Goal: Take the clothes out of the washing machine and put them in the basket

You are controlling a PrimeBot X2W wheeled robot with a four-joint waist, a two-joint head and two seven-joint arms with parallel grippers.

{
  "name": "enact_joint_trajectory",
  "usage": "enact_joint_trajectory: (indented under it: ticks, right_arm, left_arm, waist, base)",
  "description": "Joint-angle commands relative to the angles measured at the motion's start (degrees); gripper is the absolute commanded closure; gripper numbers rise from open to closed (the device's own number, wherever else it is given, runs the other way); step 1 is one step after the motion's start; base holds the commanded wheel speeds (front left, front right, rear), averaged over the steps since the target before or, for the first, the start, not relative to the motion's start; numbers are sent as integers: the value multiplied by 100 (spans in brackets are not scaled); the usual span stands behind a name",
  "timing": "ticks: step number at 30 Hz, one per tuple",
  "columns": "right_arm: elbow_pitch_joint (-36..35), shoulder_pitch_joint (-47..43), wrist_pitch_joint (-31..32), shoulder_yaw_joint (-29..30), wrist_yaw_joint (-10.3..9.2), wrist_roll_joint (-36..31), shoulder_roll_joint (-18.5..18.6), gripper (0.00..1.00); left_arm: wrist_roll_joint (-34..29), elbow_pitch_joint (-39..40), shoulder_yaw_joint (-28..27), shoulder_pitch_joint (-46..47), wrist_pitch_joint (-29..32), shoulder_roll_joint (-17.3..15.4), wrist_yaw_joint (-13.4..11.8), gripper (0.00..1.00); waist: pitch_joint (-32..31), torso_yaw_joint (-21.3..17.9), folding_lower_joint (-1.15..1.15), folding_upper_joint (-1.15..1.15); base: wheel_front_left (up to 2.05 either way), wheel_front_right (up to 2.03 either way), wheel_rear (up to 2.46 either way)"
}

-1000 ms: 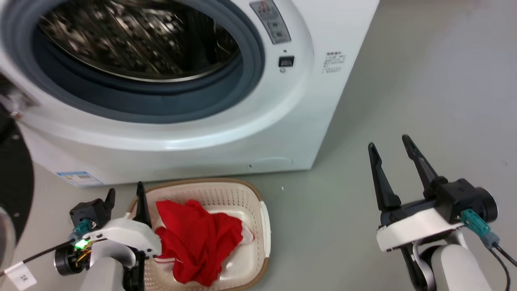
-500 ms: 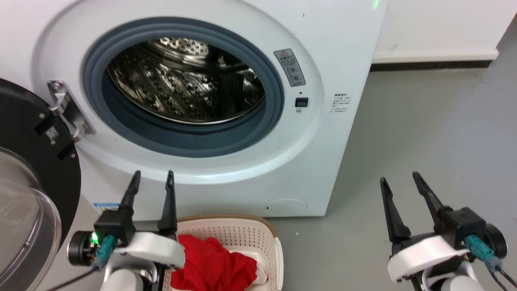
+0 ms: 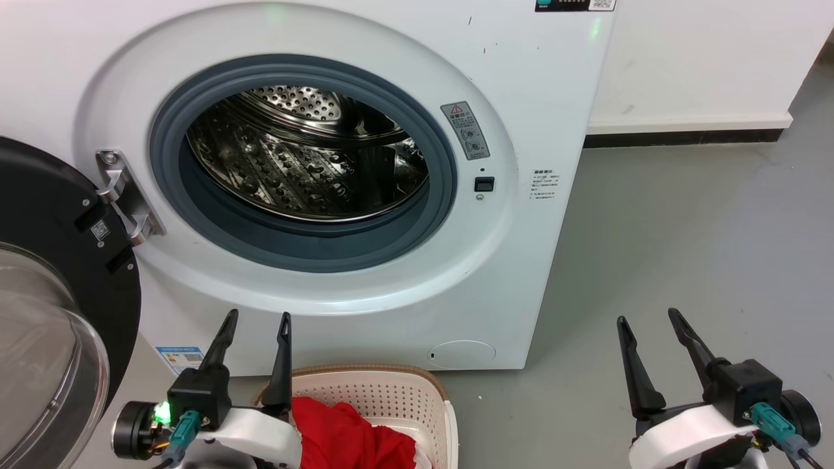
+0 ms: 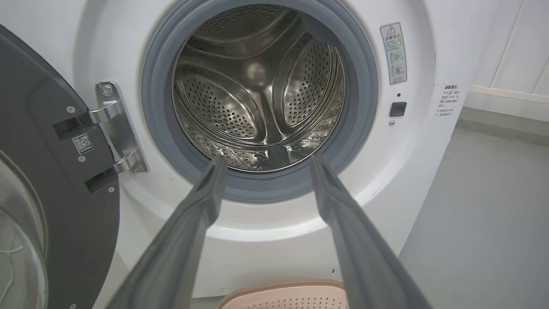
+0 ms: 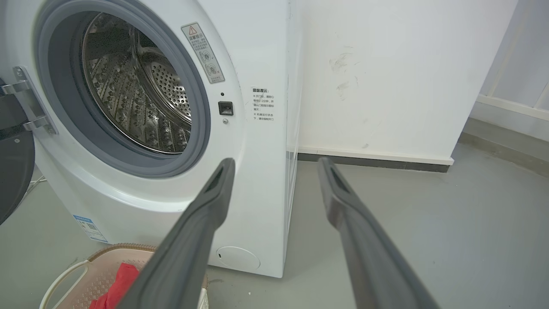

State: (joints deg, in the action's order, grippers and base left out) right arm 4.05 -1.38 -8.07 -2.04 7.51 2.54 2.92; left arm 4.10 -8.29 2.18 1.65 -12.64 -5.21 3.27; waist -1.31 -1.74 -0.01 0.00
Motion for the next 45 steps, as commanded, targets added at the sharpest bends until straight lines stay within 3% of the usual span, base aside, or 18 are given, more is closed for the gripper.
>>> enact_joint_trajectory:
  ticks: [1,26,27,30,45]
  right_arm:
    - [-27,-85,-11,12,-4,15,-8,0]
    - [22,-89,-47,-64,-4,82,-8,0]
    - [14,-11,-22,-59,0,63,0,100]
    - [101,-39,-21,-76,1,135,0,100]
    - [262,132,165,-14,0,1929,100,100]
  left_arm:
    - [-17,30,20,-36,28,-32,-28,0]
    - [128,80,58,-67,111,-140,-153,0]
    - [121,65,62,-9,96,-130,-134,100]
    - [195,-69,43,-7,129,-112,-120,100]
    - [1822,-163,-136,93,480,-50,-17,100]
  waist:
    - [-1,11,1,0]
    - [49,-18,1,0]
    - [49,-19,1,0]
    - [51,-18,1,0]
    - [62,4,1,0]
  base:
    - [0,0,0]
    - [0,0,0]
    - [0,0,0]
    - [0,0,0]
    - [0,0,0]
